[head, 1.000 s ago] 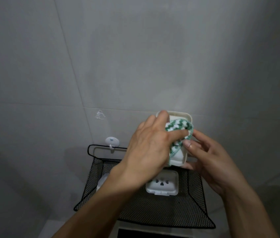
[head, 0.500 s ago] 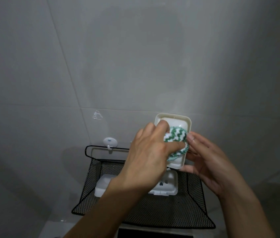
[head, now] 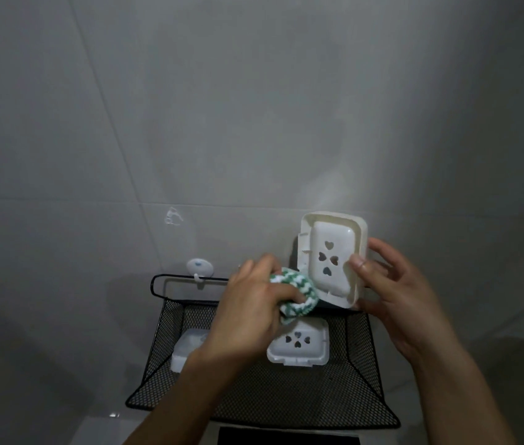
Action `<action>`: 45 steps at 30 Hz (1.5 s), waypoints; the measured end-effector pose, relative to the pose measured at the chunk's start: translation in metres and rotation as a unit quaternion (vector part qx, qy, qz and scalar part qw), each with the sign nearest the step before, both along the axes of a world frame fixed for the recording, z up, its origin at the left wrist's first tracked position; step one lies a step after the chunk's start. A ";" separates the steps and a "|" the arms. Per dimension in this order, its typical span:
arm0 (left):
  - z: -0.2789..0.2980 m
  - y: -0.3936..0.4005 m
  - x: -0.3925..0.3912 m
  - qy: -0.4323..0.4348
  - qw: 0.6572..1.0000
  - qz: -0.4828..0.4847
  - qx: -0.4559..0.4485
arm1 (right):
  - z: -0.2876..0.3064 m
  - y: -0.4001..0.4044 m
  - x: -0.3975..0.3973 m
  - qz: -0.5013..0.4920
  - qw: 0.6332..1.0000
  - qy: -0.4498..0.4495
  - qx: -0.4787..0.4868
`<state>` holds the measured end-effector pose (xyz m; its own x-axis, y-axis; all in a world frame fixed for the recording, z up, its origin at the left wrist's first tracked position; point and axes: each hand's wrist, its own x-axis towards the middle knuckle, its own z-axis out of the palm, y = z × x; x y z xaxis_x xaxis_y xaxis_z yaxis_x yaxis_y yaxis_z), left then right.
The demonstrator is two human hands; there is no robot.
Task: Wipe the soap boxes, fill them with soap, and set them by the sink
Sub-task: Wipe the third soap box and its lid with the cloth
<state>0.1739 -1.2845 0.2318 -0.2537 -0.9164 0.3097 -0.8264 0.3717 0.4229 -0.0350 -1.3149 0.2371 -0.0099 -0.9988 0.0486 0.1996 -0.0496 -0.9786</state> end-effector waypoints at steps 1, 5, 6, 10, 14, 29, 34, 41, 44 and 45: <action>-0.006 -0.001 0.002 0.023 1.000 0.007 0.015 | -0.001 -0.001 -0.002 -0.006 1.000 0.011 -0.012; -0.037 -0.004 -0.001 0.041 0.996 0.005 0.080 | -0.004 0.000 -0.003 0.006 0.996 0.054 -0.066; -0.046 -0.003 -0.003 0.036 0.994 0.000 0.104 | -0.006 0.000 -0.002 0.006 0.995 0.067 -0.079; -0.071 -0.006 -0.003 0.040 0.981 -0.007 0.189 | -0.009 0.001 0.002 -0.015 0.981 0.142 -0.134; -0.060 -0.010 0.013 0.169 0.974 0.026 0.148 | -0.018 0.002 0.002 -0.005 0.969 0.192 -0.157; 0.017 -0.007 0.018 0.335 0.940 0.052 0.044 | -0.008 0.011 0.028 -0.002 0.910 0.333 -0.245; 0.016 -0.005 0.031 0.483 0.869 -0.050 0.095 | -0.016 0.009 0.015 0.095 0.995 0.009 -0.040; 0.015 -0.008 0.035 0.516 0.839 -0.113 0.129 | -0.020 0.009 0.013 0.157 0.981 -0.116 0.001; 0.017 -0.011 0.036 0.539 0.827 -0.078 0.141 | -0.022 0.009 0.009 0.172 0.975 -0.144 0.014; 0.019 -0.013 0.035 0.547 0.823 -0.055 0.143 | -0.023 0.010 0.008 0.181 0.973 -0.141 0.014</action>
<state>0.2089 -1.2973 0.2507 -0.0528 -0.9818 0.1825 0.1390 0.1738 0.9749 -0.0272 -1.3051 0.2146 0.3347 -0.9399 0.0680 0.4592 0.0997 -0.8827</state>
